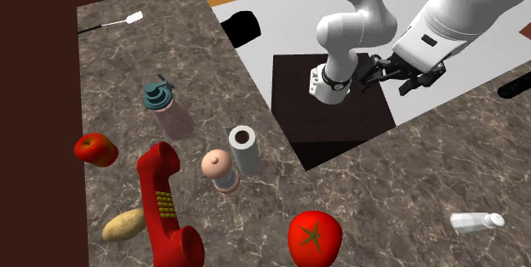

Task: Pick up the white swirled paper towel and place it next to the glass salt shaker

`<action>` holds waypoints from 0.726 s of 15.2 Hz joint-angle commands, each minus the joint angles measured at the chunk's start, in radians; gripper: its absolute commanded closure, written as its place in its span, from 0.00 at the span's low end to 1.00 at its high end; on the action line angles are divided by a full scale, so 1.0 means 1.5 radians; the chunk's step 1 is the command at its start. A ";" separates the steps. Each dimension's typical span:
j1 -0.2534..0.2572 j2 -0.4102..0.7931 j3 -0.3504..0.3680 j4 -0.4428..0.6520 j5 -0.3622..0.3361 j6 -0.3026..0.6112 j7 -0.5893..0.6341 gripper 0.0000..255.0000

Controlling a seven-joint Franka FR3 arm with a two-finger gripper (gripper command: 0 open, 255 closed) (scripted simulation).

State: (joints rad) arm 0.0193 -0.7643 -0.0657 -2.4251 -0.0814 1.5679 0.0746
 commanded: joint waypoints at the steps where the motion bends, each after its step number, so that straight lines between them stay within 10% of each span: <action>1: 0.000 0.000 0.000 0.000 0.000 0.000 0.000 0.00; 11: -0.040 0.093 -0.145 0.053 -0.092 0.096 -0.171 0.00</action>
State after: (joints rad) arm -0.0358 -0.6410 -0.2615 -2.3555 -0.2075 1.6953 -0.1550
